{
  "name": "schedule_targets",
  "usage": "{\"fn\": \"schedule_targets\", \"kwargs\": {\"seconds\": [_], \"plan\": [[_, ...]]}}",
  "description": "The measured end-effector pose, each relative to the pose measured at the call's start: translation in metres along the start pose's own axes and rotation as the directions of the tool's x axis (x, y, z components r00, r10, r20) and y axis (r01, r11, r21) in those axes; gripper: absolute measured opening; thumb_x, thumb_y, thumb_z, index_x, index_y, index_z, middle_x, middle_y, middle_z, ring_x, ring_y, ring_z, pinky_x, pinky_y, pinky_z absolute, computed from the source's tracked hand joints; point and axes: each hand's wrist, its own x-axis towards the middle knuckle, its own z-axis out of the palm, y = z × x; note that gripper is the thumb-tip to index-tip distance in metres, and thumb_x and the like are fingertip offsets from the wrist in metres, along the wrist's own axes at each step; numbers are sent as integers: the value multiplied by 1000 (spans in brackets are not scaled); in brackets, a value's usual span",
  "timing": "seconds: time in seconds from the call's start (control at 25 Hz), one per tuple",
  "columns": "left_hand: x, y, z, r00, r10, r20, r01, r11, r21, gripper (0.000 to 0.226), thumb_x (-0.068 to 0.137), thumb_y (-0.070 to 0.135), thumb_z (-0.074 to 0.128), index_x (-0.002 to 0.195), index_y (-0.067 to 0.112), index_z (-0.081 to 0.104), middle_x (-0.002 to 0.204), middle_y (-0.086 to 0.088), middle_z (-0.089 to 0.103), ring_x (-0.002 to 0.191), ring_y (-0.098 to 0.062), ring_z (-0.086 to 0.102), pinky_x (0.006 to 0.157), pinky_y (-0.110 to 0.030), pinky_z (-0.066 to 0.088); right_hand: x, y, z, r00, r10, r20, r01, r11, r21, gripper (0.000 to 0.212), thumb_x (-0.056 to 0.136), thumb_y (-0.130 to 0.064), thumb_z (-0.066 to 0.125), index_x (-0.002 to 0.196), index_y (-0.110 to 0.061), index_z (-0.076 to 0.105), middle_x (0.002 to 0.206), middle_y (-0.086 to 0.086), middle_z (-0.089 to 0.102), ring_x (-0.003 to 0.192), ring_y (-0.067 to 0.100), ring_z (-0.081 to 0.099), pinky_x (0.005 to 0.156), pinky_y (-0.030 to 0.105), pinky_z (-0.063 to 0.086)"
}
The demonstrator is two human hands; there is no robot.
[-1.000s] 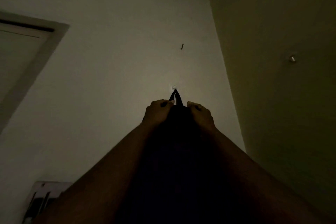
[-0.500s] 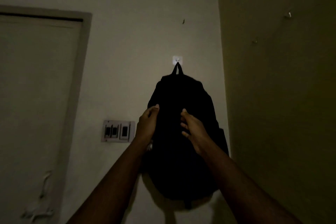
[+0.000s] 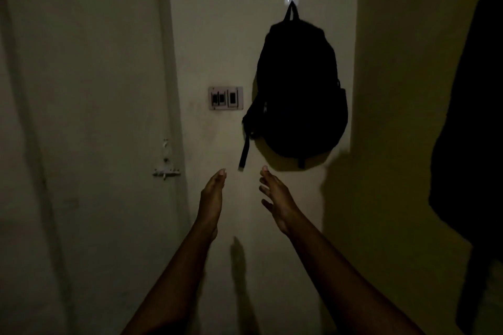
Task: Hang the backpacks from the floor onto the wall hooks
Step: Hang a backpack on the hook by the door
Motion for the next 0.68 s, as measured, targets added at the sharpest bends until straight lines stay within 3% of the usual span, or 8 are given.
{"fn": "schedule_targets", "kwargs": {"seconds": [0.16,0.28,0.4,0.56,0.68], "plan": [[-98,-21,-71,992,-123,0,123,992,-15,49,96,38,33,139,17,39,147,-3,42,137,-19,35,115,-38,18,-95,48,45,987,159,15,-159,987,3,59,92,-50,42,142,-19,36,149,3,38,134,21,39,109,38,32],[-168,-28,-115,979,-205,-14,204,978,-39,49,96,35,34,140,14,37,145,-1,42,134,-16,36,105,-28,23,-164,77,72,961,274,38,-275,961,24,60,92,-51,43,142,-18,35,149,3,38,135,20,39,108,38,32],[-216,-40,-149,962,-269,-41,267,962,-49,47,97,35,35,138,13,40,135,3,47,120,-8,41,97,-24,26,-214,99,88,942,333,49,-335,942,28,59,93,-51,41,142,-19,34,150,2,38,135,20,39,109,39,31],[-272,-68,-188,921,-375,-108,371,927,-52,51,96,39,36,140,14,38,147,-2,42,134,-15,37,108,-27,22,-270,126,104,909,413,62,-415,910,27,59,92,-51,42,141,-19,36,148,1,40,133,19,40,109,37,32],[-309,-80,-202,886,-433,-165,430,901,-52,49,96,37,37,138,13,39,145,-4,43,133,-18,38,111,-31,23,-306,151,107,870,487,71,-490,871,36,58,92,-51,42,141,-20,37,145,1,43,131,19,41,109,36,32]]}}
